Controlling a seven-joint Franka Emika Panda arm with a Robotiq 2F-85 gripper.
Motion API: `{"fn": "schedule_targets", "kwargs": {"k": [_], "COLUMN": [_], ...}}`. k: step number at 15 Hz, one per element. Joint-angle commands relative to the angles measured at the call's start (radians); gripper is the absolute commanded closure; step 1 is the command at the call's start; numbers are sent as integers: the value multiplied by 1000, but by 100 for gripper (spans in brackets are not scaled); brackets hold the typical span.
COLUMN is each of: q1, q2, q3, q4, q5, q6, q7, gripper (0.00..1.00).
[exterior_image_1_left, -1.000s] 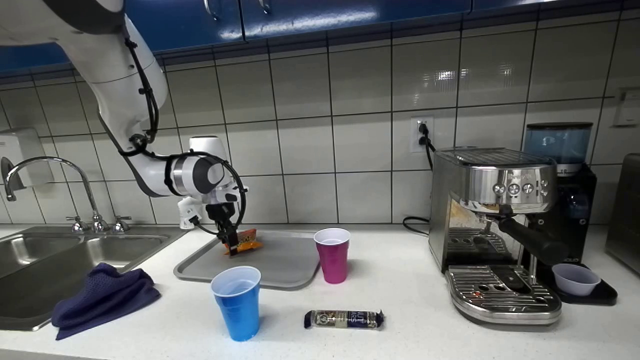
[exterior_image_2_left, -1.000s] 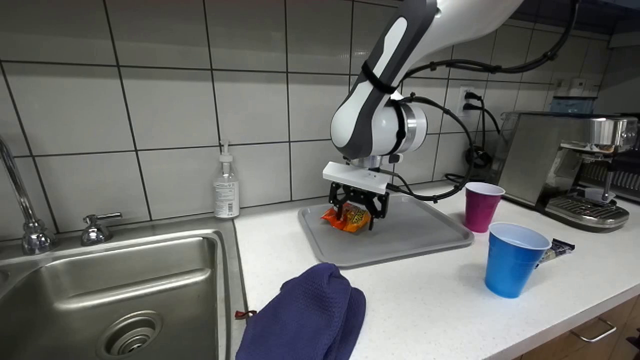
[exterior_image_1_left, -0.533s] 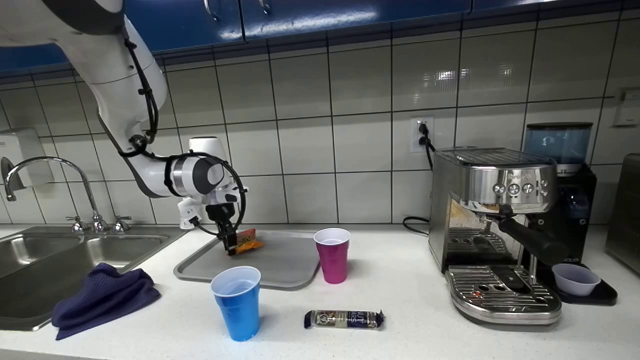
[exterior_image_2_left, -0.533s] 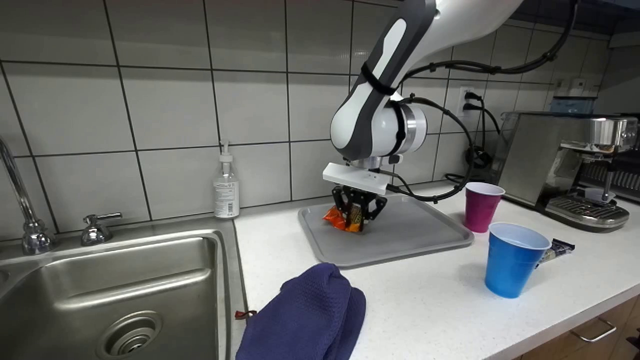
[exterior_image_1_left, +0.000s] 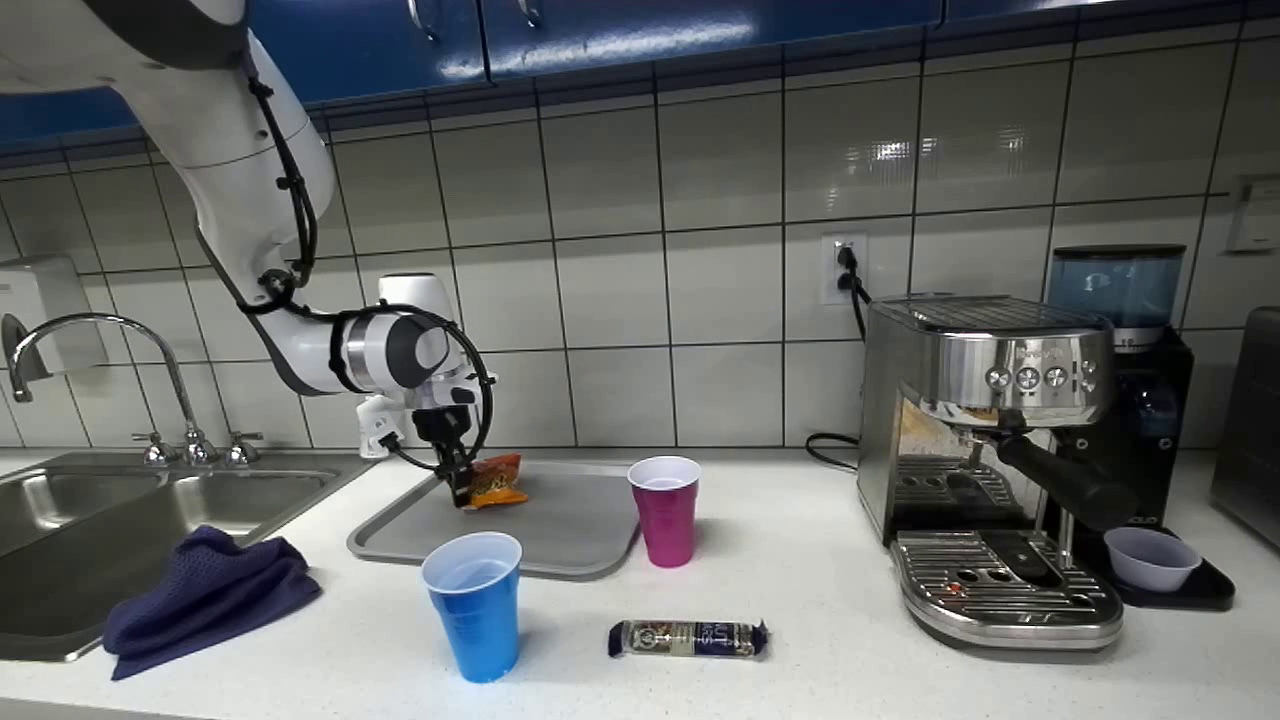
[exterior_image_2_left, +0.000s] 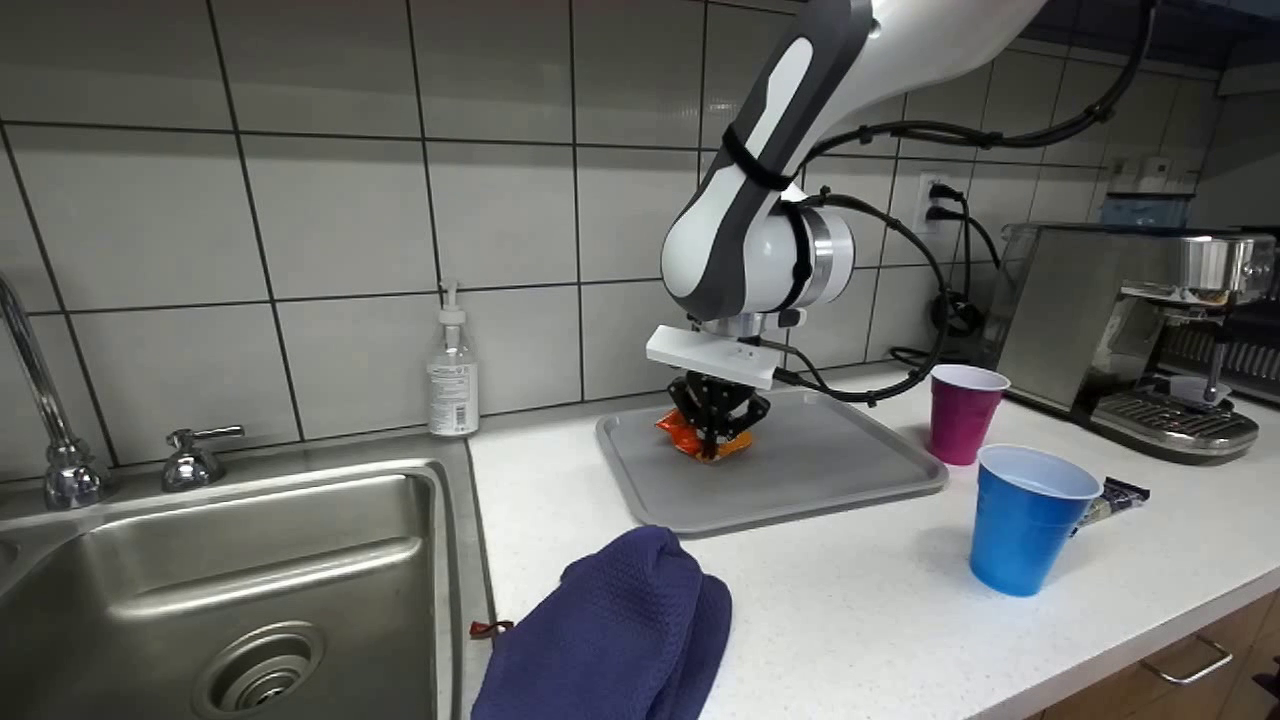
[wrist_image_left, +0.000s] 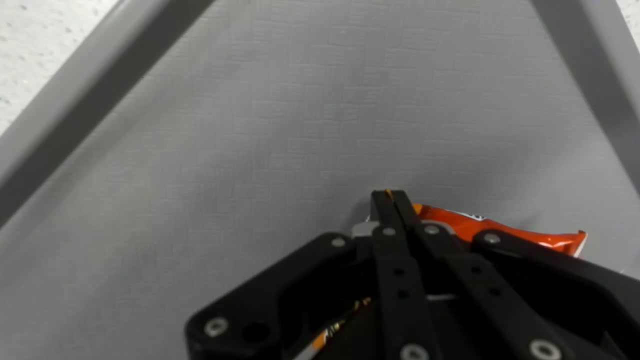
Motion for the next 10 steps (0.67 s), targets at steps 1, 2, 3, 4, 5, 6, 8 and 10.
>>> {"fn": "schedule_targets", "kwargs": {"k": [1,2,3,4,5,6,8,10], "q1": [9,8,7,6,4,2,-3,-1], "q2": [6,0,-4,-12,-22,-30,-52,-73], "q3": [-11,-10,-10,-10,-9,-8,-1,2], "q4": [16,14,12,8,2,-3,-13,-20], "q5": [-16,-16,-15,-14,-13,-11,-7,-7], "q6": [0,0,1,2,7,14,23,25], "q7": [11,10,9,8,5,2,-8,-9], "gripper": [100,100,100,100,100,100,100,100]}}
